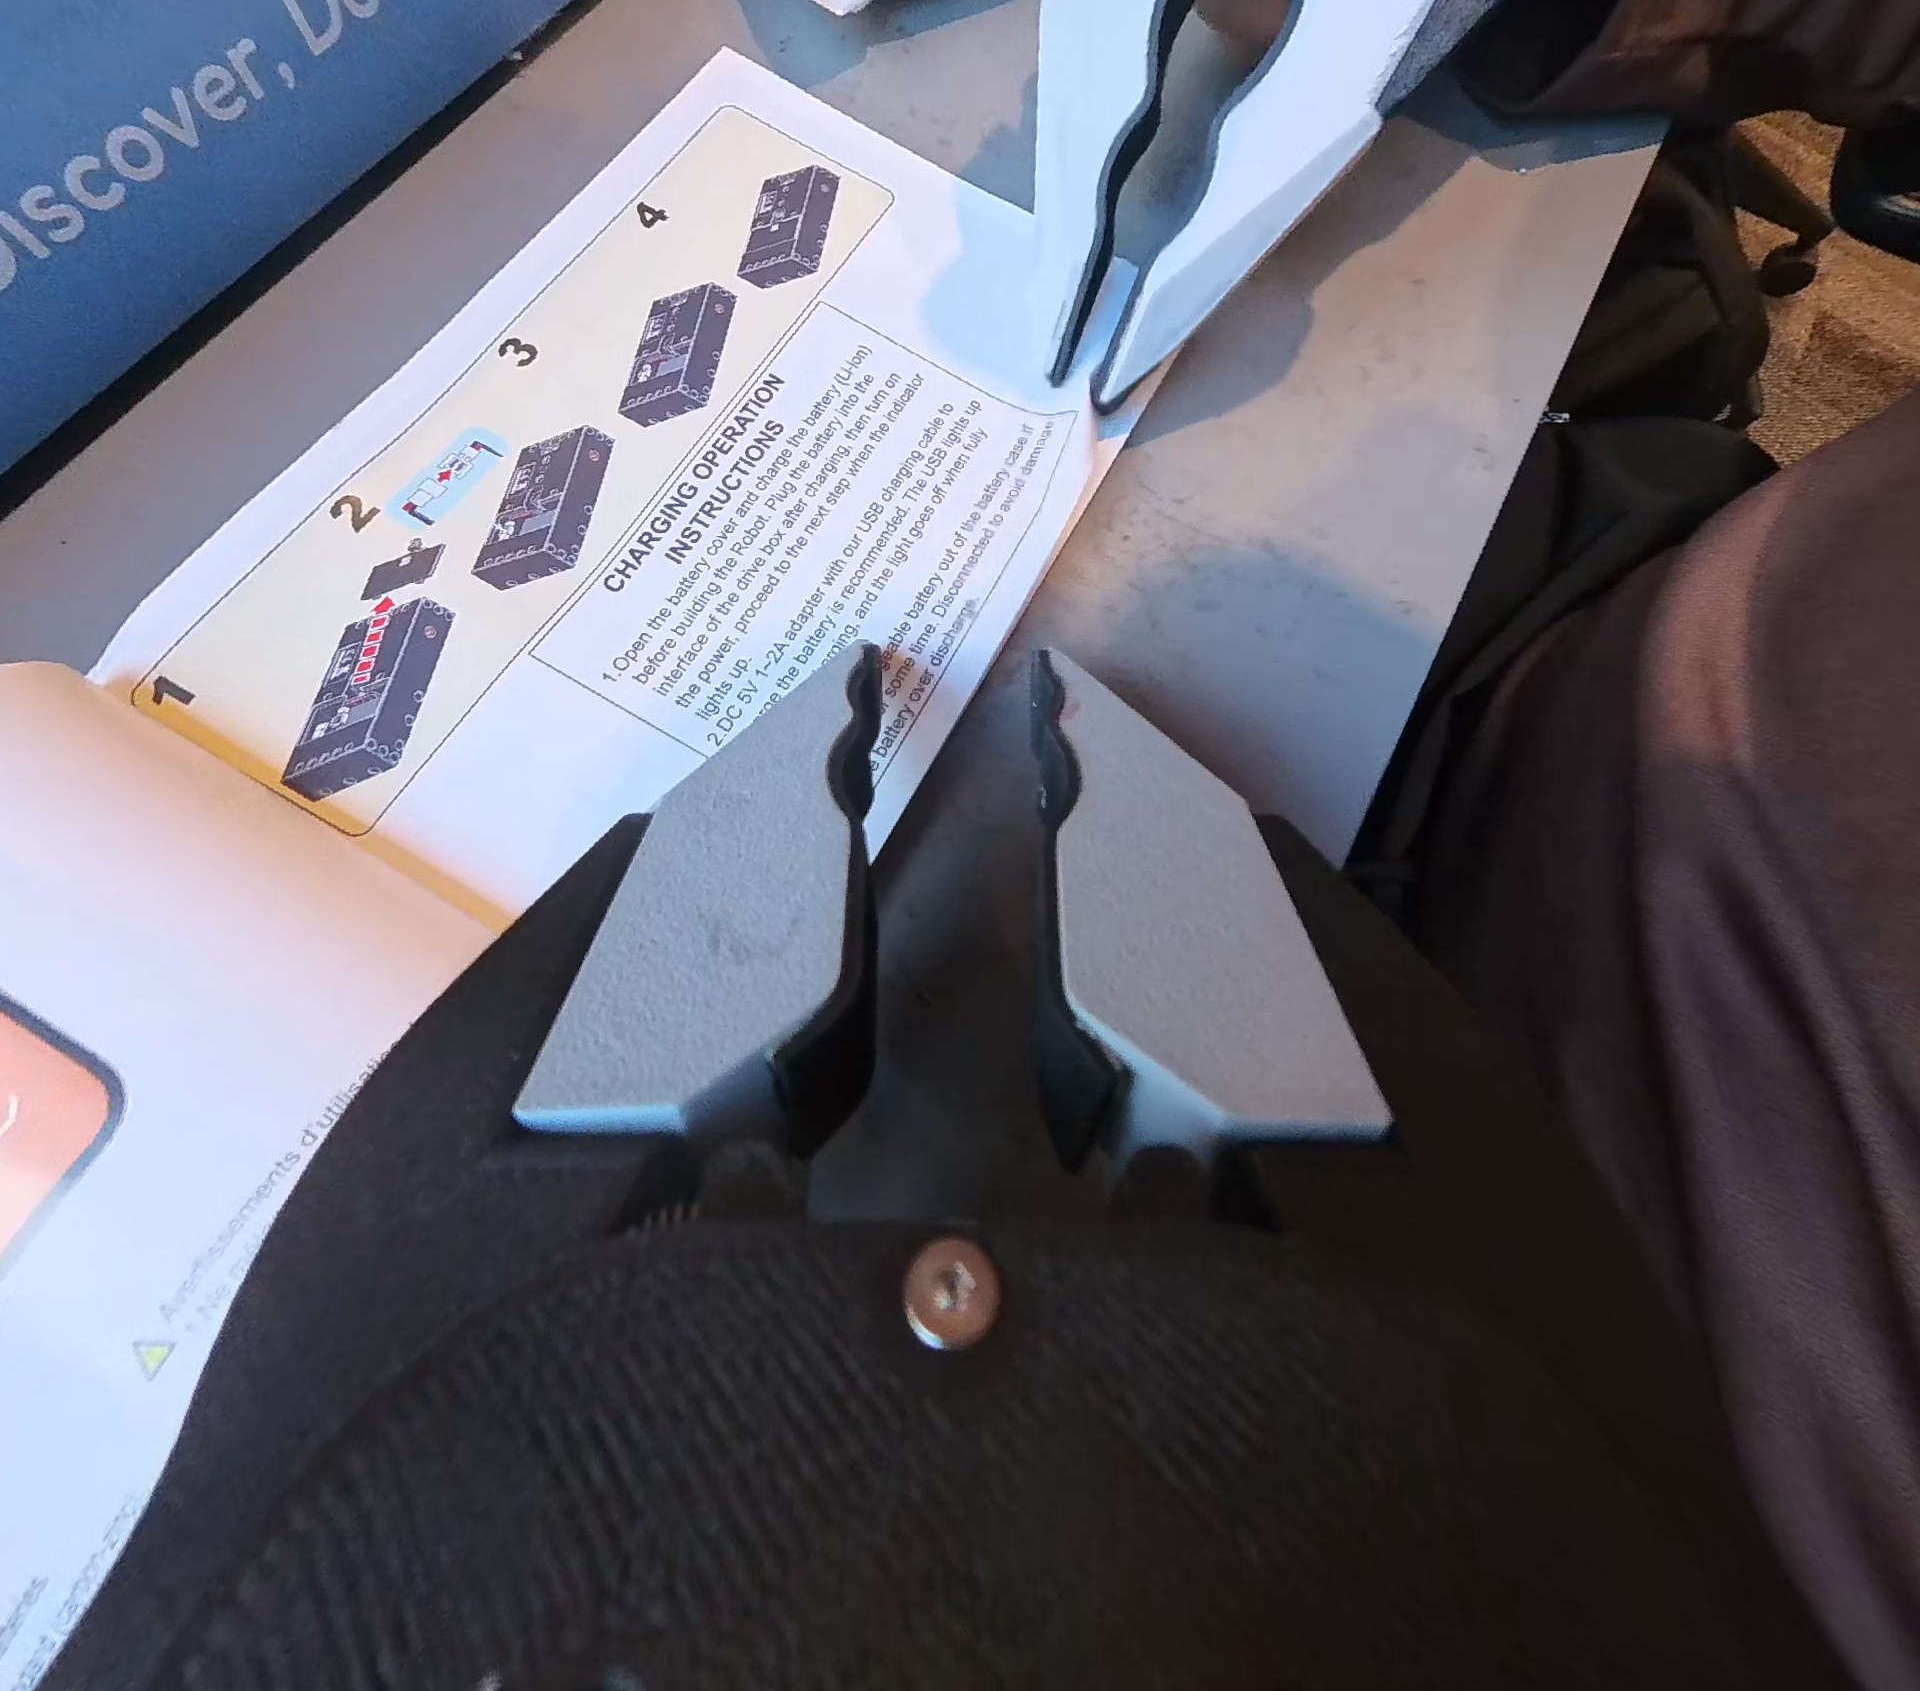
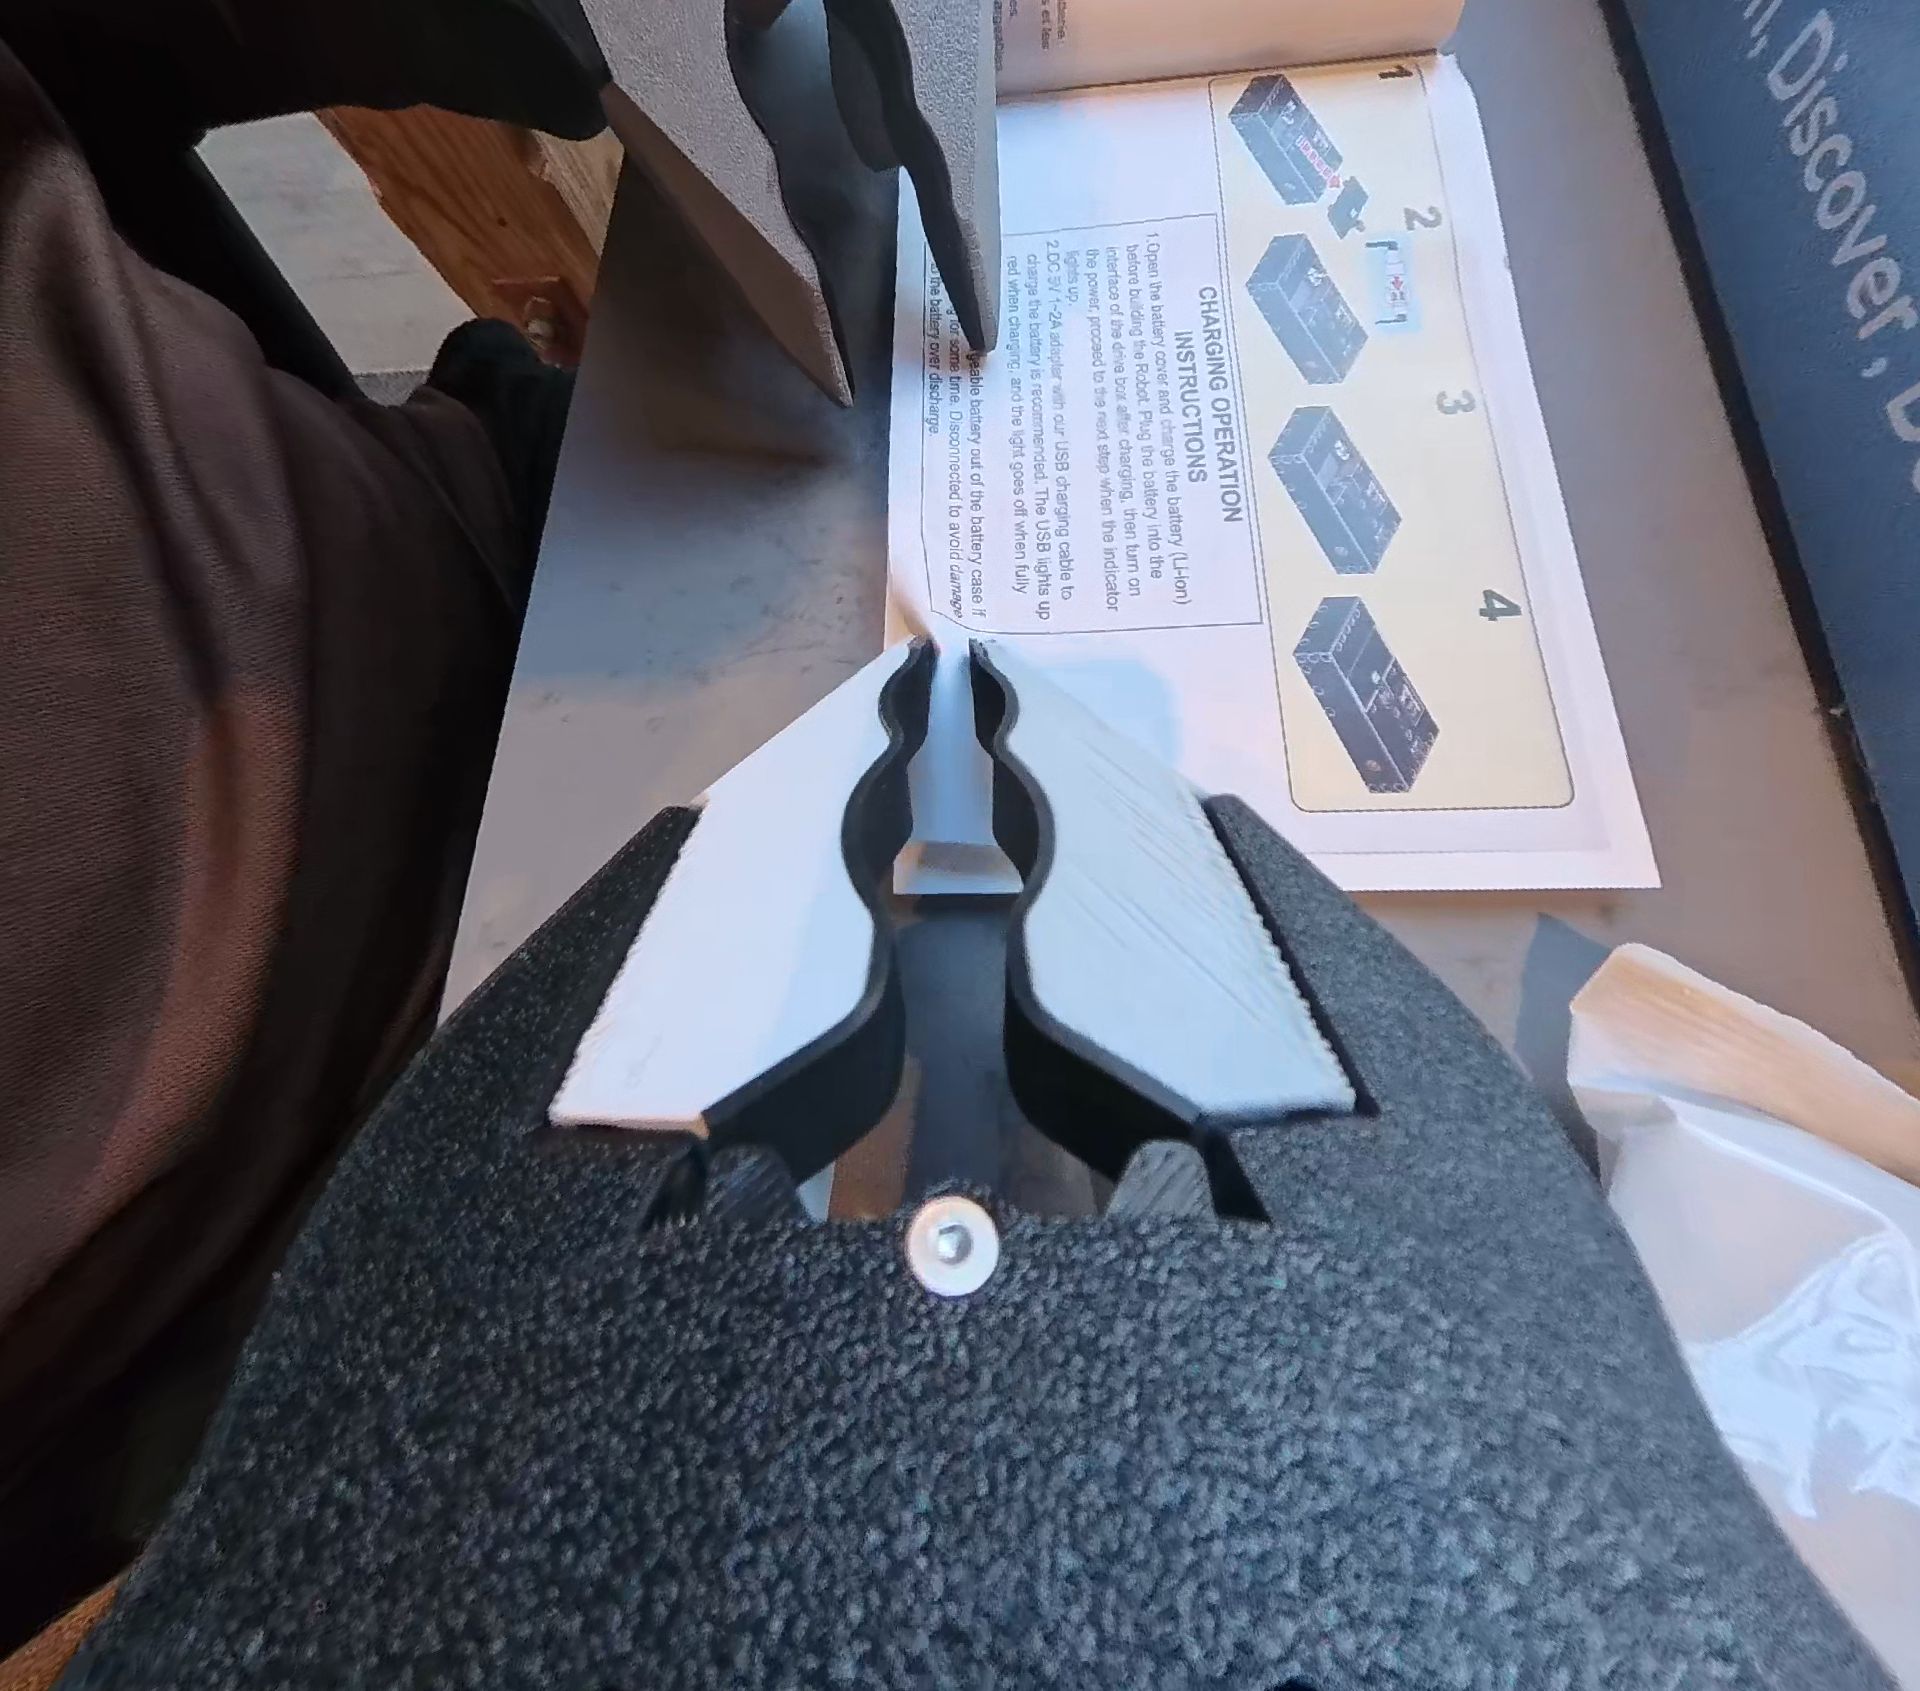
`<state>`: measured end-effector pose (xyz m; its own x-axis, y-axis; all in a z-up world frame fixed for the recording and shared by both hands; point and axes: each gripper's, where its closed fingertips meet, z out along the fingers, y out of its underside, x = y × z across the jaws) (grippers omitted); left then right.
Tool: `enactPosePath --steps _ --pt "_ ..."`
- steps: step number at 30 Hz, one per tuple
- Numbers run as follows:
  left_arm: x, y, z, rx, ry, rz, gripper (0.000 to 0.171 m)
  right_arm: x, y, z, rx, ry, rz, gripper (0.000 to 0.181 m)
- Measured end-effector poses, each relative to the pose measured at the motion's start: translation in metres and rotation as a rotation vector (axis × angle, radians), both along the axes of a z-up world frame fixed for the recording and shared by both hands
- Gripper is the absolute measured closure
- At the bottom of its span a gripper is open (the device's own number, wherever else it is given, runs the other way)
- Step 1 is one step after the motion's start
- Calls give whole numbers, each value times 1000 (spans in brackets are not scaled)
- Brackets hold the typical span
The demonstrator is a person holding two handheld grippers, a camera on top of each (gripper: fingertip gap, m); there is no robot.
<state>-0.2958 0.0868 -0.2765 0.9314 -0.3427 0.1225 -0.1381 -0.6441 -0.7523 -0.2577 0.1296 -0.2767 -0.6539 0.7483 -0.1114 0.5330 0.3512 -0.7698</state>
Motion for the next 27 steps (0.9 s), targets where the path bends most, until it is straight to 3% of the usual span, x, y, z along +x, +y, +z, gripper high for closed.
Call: enactPosePath --steps 27 --pt "0 0 0 2 1 -1 146 1 -3 26 -92 143 44 180"
